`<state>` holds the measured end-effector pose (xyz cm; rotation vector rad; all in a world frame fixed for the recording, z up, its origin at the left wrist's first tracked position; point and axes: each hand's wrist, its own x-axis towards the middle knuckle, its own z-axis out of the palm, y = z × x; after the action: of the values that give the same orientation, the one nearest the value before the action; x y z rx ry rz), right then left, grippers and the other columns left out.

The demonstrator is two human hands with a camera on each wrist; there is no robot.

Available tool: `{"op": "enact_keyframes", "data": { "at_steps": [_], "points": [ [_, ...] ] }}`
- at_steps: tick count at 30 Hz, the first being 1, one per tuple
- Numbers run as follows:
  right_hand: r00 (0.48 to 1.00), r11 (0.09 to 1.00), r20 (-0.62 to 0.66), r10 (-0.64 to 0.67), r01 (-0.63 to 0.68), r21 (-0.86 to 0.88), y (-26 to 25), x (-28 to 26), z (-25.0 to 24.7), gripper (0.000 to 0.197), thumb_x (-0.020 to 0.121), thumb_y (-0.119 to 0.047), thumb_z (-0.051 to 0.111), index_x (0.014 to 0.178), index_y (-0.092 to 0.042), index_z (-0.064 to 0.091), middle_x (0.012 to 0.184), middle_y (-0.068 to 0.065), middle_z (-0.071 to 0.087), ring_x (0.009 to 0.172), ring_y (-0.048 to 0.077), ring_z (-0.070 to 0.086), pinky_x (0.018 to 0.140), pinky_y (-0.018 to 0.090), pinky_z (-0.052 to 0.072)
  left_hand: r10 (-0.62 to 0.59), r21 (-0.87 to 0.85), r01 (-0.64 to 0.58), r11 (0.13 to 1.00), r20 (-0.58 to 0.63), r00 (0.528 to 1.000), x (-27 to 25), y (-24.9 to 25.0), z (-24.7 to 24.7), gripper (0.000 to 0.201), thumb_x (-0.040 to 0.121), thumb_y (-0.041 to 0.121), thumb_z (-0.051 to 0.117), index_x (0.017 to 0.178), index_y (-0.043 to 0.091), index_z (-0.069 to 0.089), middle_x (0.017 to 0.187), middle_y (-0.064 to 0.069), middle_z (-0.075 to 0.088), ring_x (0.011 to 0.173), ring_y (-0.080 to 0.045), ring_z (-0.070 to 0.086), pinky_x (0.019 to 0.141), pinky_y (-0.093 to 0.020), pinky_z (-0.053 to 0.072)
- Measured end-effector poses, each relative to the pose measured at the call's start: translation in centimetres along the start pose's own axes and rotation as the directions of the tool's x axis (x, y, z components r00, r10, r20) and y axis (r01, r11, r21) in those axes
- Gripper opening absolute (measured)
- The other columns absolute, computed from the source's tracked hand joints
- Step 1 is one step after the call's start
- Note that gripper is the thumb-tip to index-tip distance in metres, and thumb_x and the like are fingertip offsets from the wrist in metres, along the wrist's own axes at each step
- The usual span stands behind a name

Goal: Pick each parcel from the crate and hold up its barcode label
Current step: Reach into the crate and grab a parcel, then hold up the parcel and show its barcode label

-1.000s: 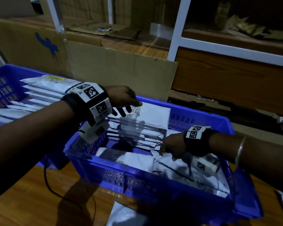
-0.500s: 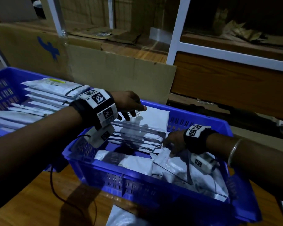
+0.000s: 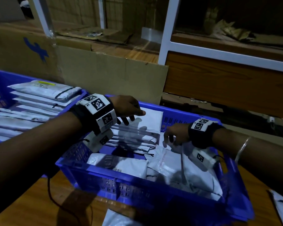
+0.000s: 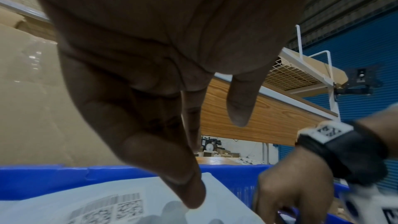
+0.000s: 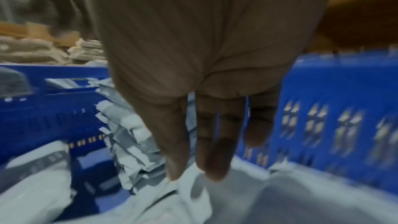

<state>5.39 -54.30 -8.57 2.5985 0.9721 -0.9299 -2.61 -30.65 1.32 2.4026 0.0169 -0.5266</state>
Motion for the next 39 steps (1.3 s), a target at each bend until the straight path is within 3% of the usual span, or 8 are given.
{"op": "enact_keyframes", "data": {
  "at_steps": [8, 18, 24, 26, 28, 31, 36, 39],
  "points": [
    [0.992, 0.996, 0.097, -0.079, 0.083, -0.039, 1.2, -4.9, 0.0, 0.04, 0.072, -0.009, 0.079, 0.11, -0.02, 0.074, 0.1, 0.002, 0.075, 0.089, 0.01, 0.066, 0.078, 0.019, 0.047, 0.077, 0.059, -0.08, 0.995, 0.058, 0.995, 0.6, 3.0, 1.8, 0.039, 0.093, 0.047, 0.055, 0.115, 0.015, 0.059, 0.105, -0.006, 0.069, 0.083, -0.024, 0.07, 0.058, -0.025, 0.05],
    [0.972, 0.993, 0.223, -0.081, 0.097, -0.066, 0.9, -4.0, 1.6, 0.061, 0.066, 0.0, 0.08, 0.122, -0.019, 0.069, 0.124, 0.002, 0.067, 0.108, 0.02, 0.063, 0.094, 0.027, 0.049, 0.077, 0.074, -0.082, 0.994, 0.069, 0.995, 0.4, 4.5, 3.1, 0.039, 0.093, 0.048, 0.055, 0.117, 0.017, 0.059, 0.105, -0.004, 0.069, 0.084, -0.021, 0.069, 0.062, -0.027, 0.052],
    [0.965, 0.988, 0.257, -0.048, 0.083, -0.128, 0.7, -3.9, 2.1, 0.052, 0.072, -0.001, 0.08, 0.121, -0.013, 0.069, 0.117, 0.01, 0.07, 0.106, 0.025, 0.064, 0.084, 0.025, 0.046, 0.112, 0.07, -0.115, 0.991, 0.045, 0.993, -0.2, 5.1, 3.0, 0.039, 0.094, 0.047, 0.054, 0.116, 0.015, 0.059, 0.108, -0.006, 0.068, 0.091, -0.026, 0.07, 0.062, -0.026, 0.052],
    [0.971, 0.985, 0.237, -0.039, 0.077, -0.156, 0.7, -4.5, 1.4, 0.043, 0.073, -0.007, 0.082, 0.114, -0.012, 0.072, 0.11, 0.011, 0.072, 0.086, 0.018, 0.065, 0.073, 0.02, 0.04, 0.131, 0.065, -0.132, 0.989, 0.032, 0.991, -0.4, 5.1, 3.0, 0.038, 0.094, 0.047, 0.055, 0.114, 0.016, 0.06, 0.106, -0.006, 0.069, 0.091, -0.027, 0.07, 0.061, -0.027, 0.052],
    [0.979, 0.983, 0.198, -0.043, 0.077, -0.166, 0.5, -5.5, 0.6, 0.037, 0.073, -0.013, 0.083, 0.109, -0.01, 0.075, 0.104, 0.011, 0.073, 0.073, 0.012, 0.06, 0.069, 0.017, 0.038, 0.14, 0.049, -0.141, 0.989, 0.025, 0.99, -0.6, 5.1, 3.1, 0.036, 0.093, 0.048, 0.056, 0.112, 0.018, 0.061, 0.104, -0.005, 0.07, 0.088, -0.026, 0.071, 0.059, -0.027, 0.052],
    [0.998, 0.988, 0.045, -0.049, 0.055, -0.142, 0.6, -7.8, -0.8, 0.034, 0.074, -0.02, 0.085, 0.105, -0.013, 0.075, 0.105, 0.005, 0.073, 0.083, 0.009, 0.058, 0.06, 0.007, 0.033, 0.161, 0.049, -0.162, 0.986, 0.027, 0.987, -0.9, 5.3, 3.3, 0.034, 0.093, 0.047, 0.056, 0.11, 0.018, 0.061, 0.103, -0.005, 0.07, 0.08, -0.025, 0.07, 0.052, -0.022, 0.05],
    [0.963, 0.996, -0.259, -0.074, 0.061, -0.06, 1.3, -11.4, -2.8, 0.033, 0.076, -0.04, 0.081, 0.102, -0.02, 0.076, 0.098, 0.002, 0.074, 0.082, 0.017, 0.062, 0.058, 0.014, 0.034, 0.23, 0.033, -0.229, 0.973, -0.062, 0.971, -0.9, 5.1, 3.8, 0.028, 0.093, 0.04, 0.06, 0.101, 0.015, 0.065, 0.093, -0.008, 0.074, 0.041, -0.008, 0.05, 0.035, -0.012, 0.032],
    [0.908, 0.995, -0.417, -0.034, 0.069, 0.068, 1.7, -12.9, -3.4, 0.029, 0.084, -0.041, 0.074, 0.105, -0.021, 0.073, 0.105, -0.001, 0.071, 0.09, 0.017, 0.062, 0.072, 0.029, 0.041, 0.25, -0.001, -0.251, 0.968, -0.118, 0.961, -1.1, 4.6, 3.9, 0.034, 0.093, 0.047, 0.056, 0.101, 0.015, 0.067, 0.086, -0.003, 0.074, 0.045, -0.012, 0.054, 0.037, -0.017, 0.033]
  ]
}}
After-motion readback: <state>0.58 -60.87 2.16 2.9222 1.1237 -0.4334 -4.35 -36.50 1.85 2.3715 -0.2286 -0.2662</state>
